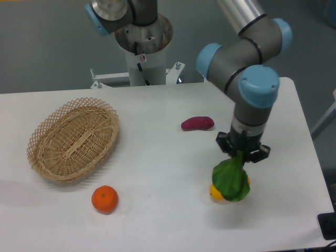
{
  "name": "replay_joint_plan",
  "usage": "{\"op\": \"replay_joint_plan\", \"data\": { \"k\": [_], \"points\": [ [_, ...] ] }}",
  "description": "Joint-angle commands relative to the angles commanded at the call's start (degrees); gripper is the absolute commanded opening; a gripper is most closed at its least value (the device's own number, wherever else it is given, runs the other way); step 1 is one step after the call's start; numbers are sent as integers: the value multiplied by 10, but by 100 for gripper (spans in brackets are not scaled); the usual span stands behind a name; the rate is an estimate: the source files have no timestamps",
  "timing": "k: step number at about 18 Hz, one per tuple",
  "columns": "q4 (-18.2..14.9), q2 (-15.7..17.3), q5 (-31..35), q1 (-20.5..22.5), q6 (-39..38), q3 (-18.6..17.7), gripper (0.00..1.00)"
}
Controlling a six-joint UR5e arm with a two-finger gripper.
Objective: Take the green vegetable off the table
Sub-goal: 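Lift the grasped bok choy up off the table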
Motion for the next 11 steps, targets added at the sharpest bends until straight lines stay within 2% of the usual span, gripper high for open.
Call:
{"op": "replay_joint_plan", "data": {
  "k": [9,11],
  "points": [
    [-2,-22,8,26,9,13,18],
    [-17,-17,7,31,29,20,18]
  ]
}}
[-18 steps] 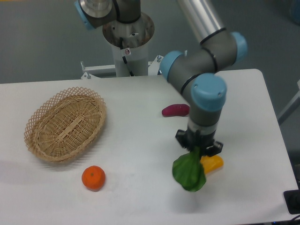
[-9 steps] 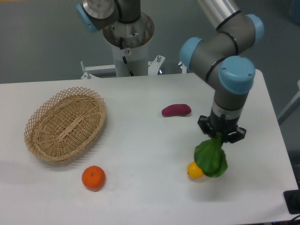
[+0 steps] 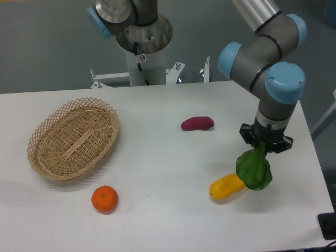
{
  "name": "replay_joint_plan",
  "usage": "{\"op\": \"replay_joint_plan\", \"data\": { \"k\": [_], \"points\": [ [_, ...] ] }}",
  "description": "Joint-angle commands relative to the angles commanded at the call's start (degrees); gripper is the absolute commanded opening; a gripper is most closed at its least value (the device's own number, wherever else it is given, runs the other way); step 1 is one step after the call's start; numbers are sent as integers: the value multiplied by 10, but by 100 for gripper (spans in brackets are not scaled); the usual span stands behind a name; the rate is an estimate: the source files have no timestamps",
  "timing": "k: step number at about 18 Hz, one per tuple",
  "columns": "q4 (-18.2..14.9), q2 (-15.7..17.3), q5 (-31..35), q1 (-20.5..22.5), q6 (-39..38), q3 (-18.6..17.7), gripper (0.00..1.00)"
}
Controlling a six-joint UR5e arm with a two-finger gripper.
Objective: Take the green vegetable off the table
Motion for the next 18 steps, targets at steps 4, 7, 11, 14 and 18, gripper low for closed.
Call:
{"op": "replay_joint_plan", "data": {
  "k": [4,7,11,14,18],
  "points": [
    [-20,3,0,18,22,12,18],
    [-19,2,0,25,35,12,19],
    [-21,-2,0,25,35,15,18],
    [-20,-2,0,25,34,16,18],
    [-19,-3,0,25,34,15,18]
  ]
}}
